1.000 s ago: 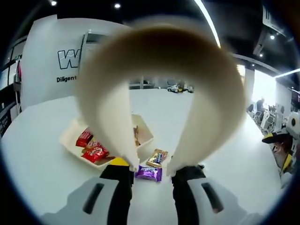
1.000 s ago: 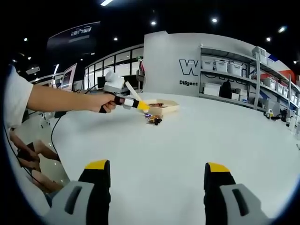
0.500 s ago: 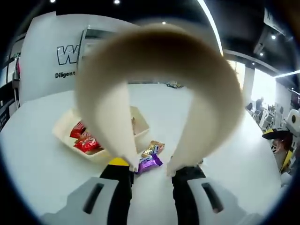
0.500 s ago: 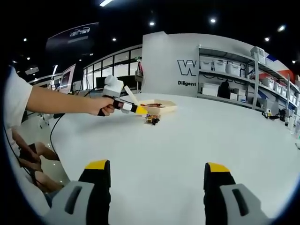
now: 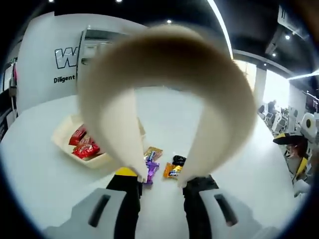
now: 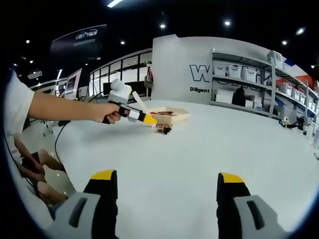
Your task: Place the target food into the container with the food tongs after gripping and lifting it, then release it inside without dropping or visibly crushing the food.
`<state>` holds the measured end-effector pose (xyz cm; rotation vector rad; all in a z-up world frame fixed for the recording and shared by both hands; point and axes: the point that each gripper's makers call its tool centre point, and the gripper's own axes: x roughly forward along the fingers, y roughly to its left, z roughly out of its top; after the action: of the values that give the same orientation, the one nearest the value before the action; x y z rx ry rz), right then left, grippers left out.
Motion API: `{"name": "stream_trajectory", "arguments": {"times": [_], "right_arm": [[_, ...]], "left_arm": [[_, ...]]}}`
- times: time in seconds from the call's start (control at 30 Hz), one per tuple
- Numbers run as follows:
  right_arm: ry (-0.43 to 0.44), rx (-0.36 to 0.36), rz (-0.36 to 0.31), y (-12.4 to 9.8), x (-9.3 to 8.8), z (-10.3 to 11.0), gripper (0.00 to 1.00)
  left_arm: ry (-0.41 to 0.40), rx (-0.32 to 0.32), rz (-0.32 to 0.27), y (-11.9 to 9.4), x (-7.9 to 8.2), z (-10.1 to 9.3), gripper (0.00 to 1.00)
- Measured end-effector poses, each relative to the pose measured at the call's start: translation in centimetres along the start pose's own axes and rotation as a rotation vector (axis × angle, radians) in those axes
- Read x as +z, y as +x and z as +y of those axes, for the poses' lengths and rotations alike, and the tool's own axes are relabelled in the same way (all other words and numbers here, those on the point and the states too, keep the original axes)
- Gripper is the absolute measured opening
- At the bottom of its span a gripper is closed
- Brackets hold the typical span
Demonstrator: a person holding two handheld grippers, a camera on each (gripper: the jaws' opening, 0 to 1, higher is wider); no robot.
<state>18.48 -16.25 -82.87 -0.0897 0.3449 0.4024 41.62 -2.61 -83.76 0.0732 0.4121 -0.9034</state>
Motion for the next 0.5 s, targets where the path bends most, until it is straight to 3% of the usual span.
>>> {"name": "stream_trajectory", "arguments": {"times": [0.23, 0.5], "right_arm": [[0.001, -0.004, -0.001, -0.1, 0.0, -0.1, 0.8], [0.006, -0.014, 0.007, -0.3, -0.4, -0.6, 0.8]], "left_arm": [[0.04, 0.042, -0.011, 0.2, 0.6, 1.6, 0.3], [0.04, 0.049, 0.013, 0.9, 0.3, 2.6, 0.3]]}}
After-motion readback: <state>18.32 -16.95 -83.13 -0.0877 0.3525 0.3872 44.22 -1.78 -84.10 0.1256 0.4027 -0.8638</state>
